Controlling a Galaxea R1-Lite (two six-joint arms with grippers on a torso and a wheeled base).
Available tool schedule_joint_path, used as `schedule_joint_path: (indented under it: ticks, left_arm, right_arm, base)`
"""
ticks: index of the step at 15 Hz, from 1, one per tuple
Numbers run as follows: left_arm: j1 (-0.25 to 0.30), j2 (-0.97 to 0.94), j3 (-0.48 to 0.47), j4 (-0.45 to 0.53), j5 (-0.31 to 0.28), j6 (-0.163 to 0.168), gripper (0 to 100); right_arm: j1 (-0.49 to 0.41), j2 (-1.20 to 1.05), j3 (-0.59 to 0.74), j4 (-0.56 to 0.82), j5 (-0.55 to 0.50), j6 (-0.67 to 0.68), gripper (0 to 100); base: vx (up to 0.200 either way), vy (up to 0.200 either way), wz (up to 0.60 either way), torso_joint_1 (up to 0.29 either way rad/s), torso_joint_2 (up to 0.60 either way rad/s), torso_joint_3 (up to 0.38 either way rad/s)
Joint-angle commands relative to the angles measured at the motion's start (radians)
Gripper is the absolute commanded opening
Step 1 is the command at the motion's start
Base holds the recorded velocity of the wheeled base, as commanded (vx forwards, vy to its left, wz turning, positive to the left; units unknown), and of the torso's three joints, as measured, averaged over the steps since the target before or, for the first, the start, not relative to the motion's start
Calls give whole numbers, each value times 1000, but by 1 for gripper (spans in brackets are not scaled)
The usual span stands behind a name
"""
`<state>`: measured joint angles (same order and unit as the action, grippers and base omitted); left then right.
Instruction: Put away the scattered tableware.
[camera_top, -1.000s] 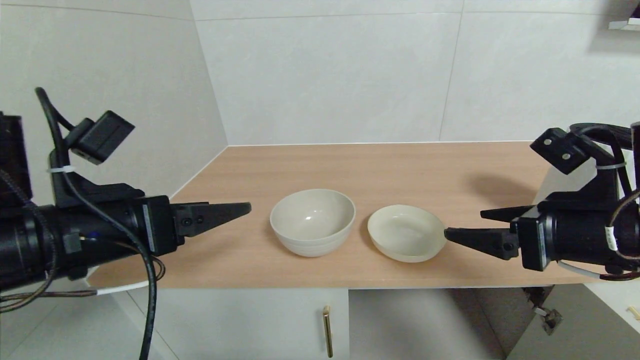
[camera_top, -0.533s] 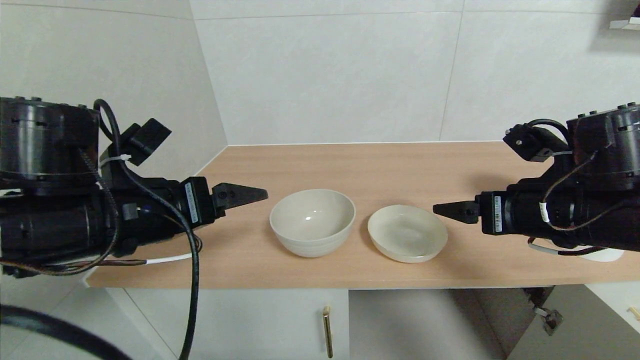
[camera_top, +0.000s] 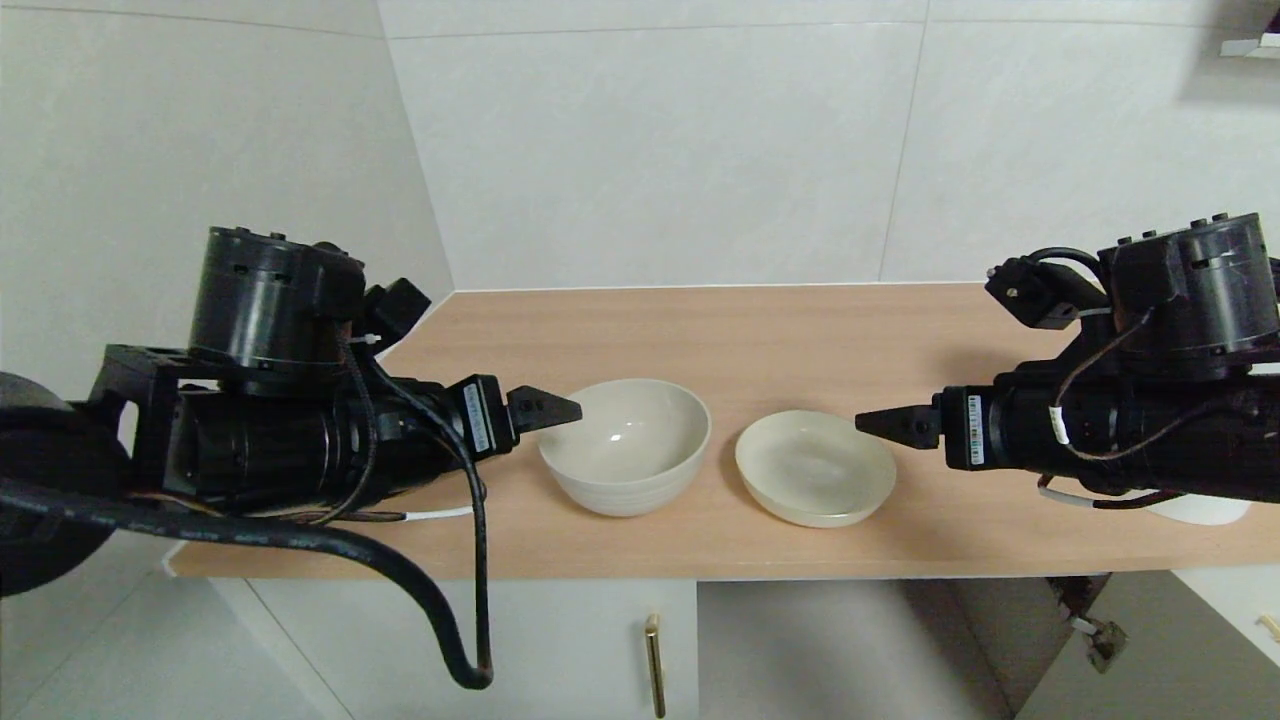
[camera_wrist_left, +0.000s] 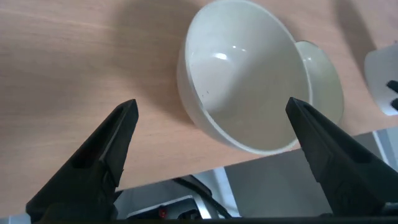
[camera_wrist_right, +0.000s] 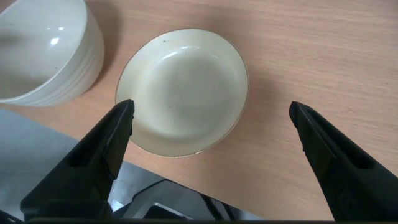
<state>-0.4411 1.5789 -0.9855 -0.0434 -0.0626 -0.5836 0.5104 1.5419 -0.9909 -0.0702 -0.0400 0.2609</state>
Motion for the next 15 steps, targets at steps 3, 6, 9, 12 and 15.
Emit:
schedule_joint_path:
  ticks: [3,6,9,12,15]
  left_arm:
    - [-4,44,-5,-3,3,-2,100]
    - [-4,75,-5,-4,41,-1,100]
    - [-5,87,-5,-4,47,-1,0]
    - [-5,76,-5,-4,46,-2,0]
    - [-7,73,-5,-3,46,-2,0]
  right_arm:
    - [0,-3,1,0,0,0,100]
    - [0,-3,1,0,0,0,100]
    - [0,-6,1,0,0,0,100]
    - [0,-8,1,0,0,0,100]
    - [0,-8,0,0,0,0,100]
  base:
    - [0,0,0,0,0,0]
    - [0,0,0,0,0,0]
    - [0,0,0,0,0,0]
    - [0,0,0,0,0,0]
    - [0,0,0,0,0,0]
